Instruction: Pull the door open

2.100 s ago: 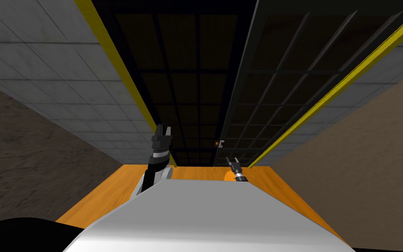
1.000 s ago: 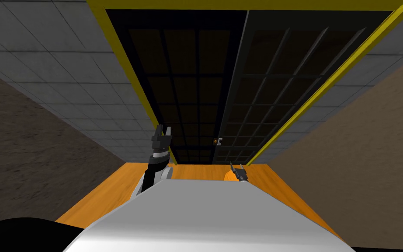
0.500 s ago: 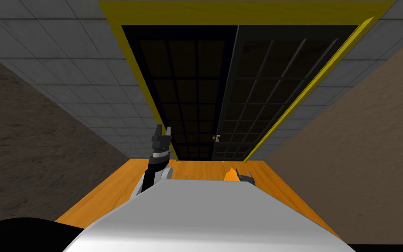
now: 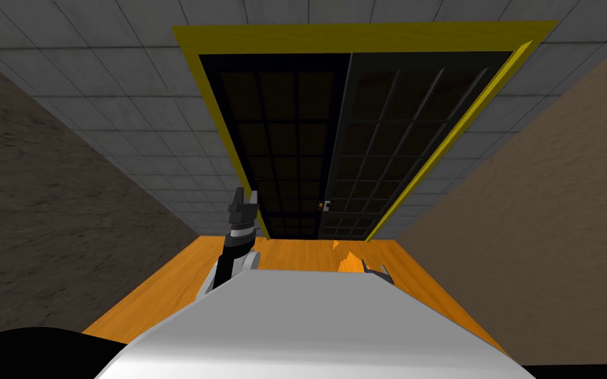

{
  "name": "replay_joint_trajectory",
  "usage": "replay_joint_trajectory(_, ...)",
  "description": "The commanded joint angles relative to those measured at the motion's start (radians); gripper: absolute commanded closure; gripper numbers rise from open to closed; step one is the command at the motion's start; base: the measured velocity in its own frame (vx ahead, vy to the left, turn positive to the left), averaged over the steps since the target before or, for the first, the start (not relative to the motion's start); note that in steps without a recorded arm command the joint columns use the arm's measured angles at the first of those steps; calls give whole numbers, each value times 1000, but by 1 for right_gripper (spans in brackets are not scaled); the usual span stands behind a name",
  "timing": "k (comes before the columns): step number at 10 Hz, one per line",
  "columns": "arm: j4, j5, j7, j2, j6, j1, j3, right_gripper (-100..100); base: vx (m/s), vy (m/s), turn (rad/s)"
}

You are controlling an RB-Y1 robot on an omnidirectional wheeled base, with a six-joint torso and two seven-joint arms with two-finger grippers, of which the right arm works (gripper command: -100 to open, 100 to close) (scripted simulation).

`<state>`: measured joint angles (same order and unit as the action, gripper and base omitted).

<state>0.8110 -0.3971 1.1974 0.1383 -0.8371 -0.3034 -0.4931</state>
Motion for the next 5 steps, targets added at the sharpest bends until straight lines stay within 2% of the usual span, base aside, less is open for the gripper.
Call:
replay_joint_trajectory(1,-7,1,7,-2,0,1,-8,-100,-28,0,30)
replay_joint_trajectory(5,-29,4,37,-11,20,-12,-83,-100,-76,-33,68)
